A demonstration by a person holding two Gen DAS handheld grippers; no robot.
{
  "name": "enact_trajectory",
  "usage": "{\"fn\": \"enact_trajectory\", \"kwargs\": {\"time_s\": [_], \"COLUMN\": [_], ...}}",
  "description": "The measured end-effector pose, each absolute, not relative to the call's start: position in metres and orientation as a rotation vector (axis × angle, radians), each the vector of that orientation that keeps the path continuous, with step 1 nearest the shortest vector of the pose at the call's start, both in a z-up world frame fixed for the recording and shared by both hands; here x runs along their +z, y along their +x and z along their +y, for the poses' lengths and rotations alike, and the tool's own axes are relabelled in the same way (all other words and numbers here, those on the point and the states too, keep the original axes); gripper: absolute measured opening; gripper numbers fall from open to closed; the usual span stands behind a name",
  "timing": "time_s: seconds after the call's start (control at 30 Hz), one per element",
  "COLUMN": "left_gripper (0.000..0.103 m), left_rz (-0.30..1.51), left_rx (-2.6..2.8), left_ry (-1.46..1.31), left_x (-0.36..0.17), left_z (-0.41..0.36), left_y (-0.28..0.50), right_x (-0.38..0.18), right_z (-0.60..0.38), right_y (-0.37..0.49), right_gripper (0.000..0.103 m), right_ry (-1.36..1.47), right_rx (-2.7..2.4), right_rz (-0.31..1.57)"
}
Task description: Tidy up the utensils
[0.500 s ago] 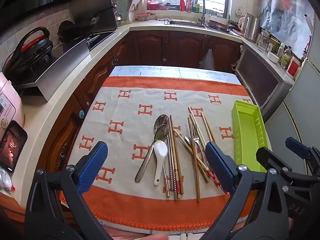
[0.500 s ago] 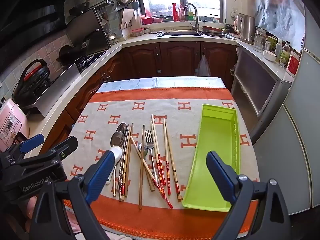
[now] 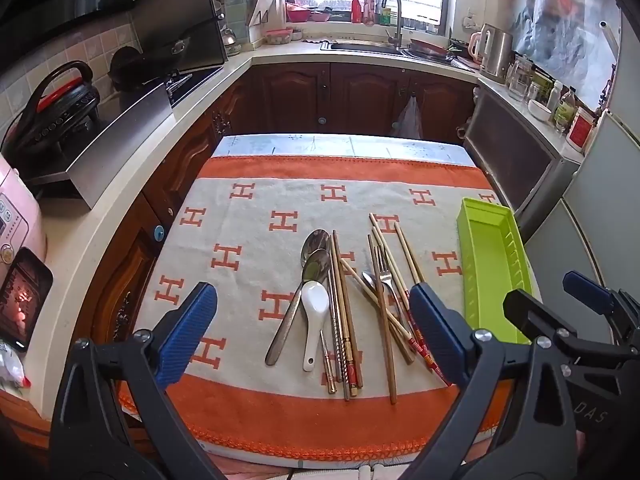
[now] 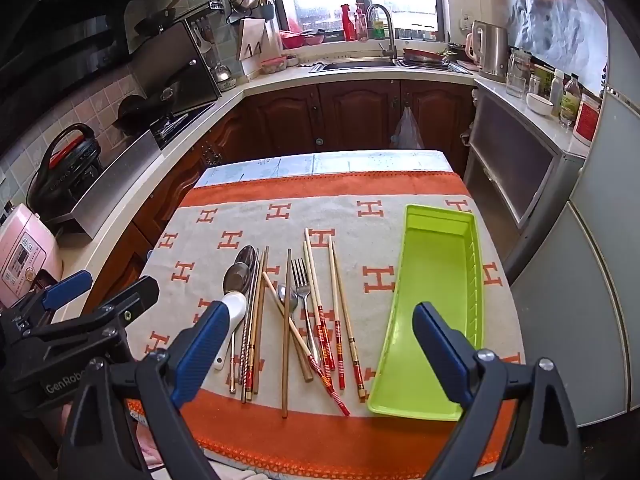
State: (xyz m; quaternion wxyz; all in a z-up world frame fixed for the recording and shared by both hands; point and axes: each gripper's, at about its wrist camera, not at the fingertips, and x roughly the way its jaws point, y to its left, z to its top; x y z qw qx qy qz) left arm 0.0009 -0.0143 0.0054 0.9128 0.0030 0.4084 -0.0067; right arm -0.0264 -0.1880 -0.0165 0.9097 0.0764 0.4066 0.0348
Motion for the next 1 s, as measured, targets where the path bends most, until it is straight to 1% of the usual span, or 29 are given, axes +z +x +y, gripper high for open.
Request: {"fn": "enact_trajectory", "kwargs": {"time_s": [0.43, 0.63, 1.0], "left_gripper": [0.095, 0.092, 0.092], "left_rz": [0.845, 0.844, 0.853], "left_rx": [-0.015, -0.018, -0.013], "left_ry": [0.025, 0.027, 0.033], "left_x": [-0.001, -0.002, -0.006], "left_z": [-0.007, -0.009, -0.010], "left_y": [-0.003, -0.004, -0.005], "right_x": [-0.023, -0.024, -0.028], "right_z": [-0.190, -0.189, -0.189], "right_y": [-0.025, -0.025, -0.025], "right_gripper": [0.093, 0.093, 0.093], "right_ry": [0.167, 0.168, 0.167], "right_rx": [0.072, 0.072, 0.070], "right_rz": [0.840, 0.843, 0.849]}}
